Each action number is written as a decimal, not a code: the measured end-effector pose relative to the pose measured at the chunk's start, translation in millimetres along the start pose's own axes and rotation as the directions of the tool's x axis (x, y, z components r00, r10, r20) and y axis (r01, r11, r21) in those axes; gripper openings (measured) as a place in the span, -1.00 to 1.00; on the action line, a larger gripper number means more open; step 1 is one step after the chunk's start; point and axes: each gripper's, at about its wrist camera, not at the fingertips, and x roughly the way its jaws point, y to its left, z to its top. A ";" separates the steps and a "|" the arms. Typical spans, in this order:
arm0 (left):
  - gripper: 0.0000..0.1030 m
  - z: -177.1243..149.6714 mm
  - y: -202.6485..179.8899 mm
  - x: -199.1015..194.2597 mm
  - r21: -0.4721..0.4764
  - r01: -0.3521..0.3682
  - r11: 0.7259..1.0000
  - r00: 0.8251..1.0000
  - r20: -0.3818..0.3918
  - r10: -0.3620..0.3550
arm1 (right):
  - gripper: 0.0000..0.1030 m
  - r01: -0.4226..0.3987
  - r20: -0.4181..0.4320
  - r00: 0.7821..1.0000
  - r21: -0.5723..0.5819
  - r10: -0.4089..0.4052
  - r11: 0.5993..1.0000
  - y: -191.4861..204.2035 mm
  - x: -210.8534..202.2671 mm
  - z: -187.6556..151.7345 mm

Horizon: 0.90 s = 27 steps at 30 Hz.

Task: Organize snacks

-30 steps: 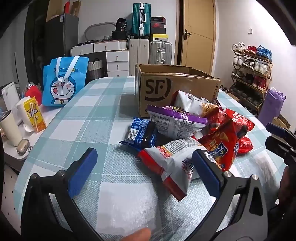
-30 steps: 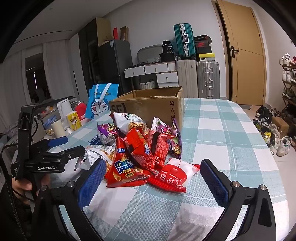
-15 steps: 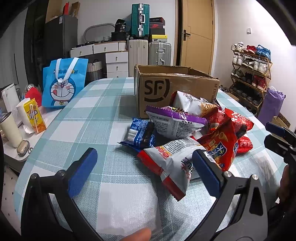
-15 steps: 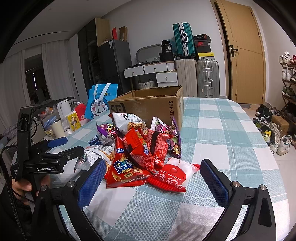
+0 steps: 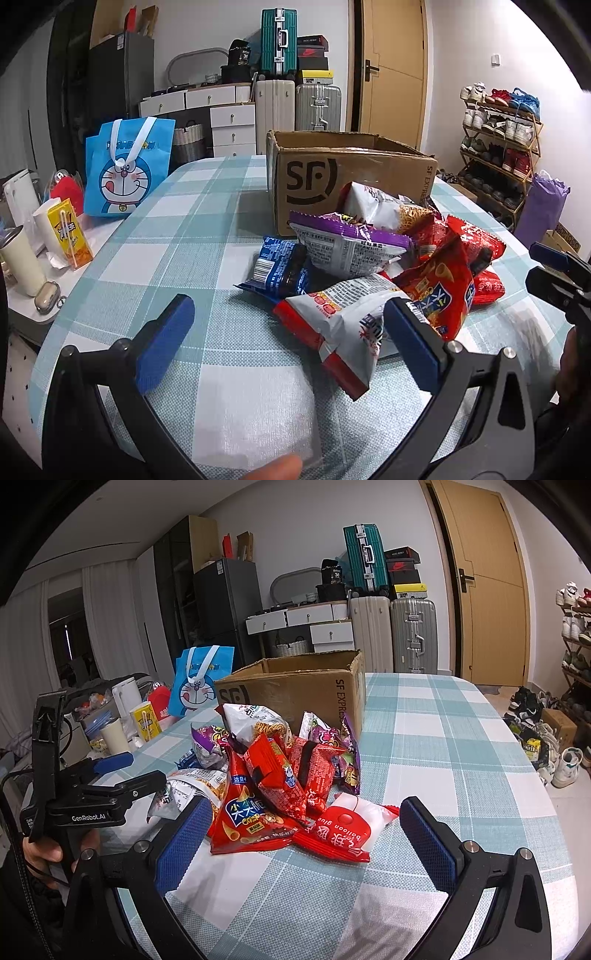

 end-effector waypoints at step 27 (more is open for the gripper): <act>0.98 0.2 -2.7 -0.8 0.003 0.002 1.000 1.000 0.003 -0.002 | 1.00 0.006 -0.007 1.000 0.011 -0.006 1.000 -4.1 1.5 0.3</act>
